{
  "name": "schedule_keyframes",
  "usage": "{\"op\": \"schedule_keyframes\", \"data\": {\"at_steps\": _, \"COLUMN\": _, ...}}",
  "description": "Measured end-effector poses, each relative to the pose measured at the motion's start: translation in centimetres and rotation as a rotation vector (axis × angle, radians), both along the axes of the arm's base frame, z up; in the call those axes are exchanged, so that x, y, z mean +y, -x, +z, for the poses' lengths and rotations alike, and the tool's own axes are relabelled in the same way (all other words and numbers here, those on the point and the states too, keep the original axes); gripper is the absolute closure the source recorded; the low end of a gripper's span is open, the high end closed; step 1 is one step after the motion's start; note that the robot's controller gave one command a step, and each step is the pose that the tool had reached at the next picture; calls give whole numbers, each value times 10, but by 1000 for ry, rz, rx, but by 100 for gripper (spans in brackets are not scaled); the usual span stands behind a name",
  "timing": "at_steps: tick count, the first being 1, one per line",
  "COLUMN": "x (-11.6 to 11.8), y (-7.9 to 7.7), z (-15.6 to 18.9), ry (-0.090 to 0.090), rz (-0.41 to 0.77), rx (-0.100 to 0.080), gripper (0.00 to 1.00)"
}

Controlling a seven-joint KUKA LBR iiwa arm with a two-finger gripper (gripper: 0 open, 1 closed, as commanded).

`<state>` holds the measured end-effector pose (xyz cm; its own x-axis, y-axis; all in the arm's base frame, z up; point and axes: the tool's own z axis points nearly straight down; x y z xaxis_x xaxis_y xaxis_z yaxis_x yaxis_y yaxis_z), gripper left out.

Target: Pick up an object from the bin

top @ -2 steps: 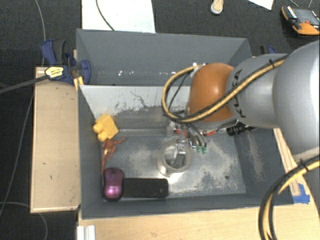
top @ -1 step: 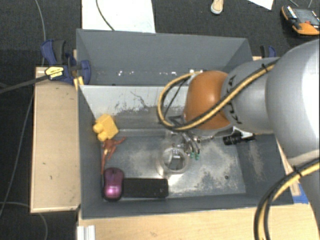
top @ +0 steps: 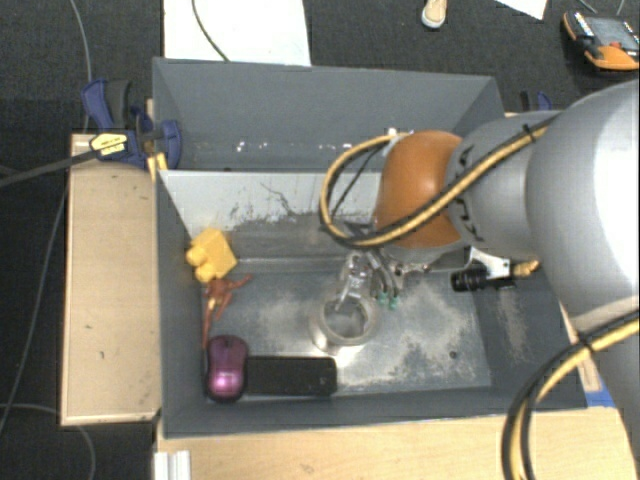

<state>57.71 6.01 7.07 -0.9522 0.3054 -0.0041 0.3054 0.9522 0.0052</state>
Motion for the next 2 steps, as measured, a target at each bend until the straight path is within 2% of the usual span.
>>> {"op": "schedule_keyframes", "data": {"at_steps": 2, "x": 0, "y": 0, "z": 8, "ry": -1, "rz": 0, "rx": -1, "gripper": 100}}
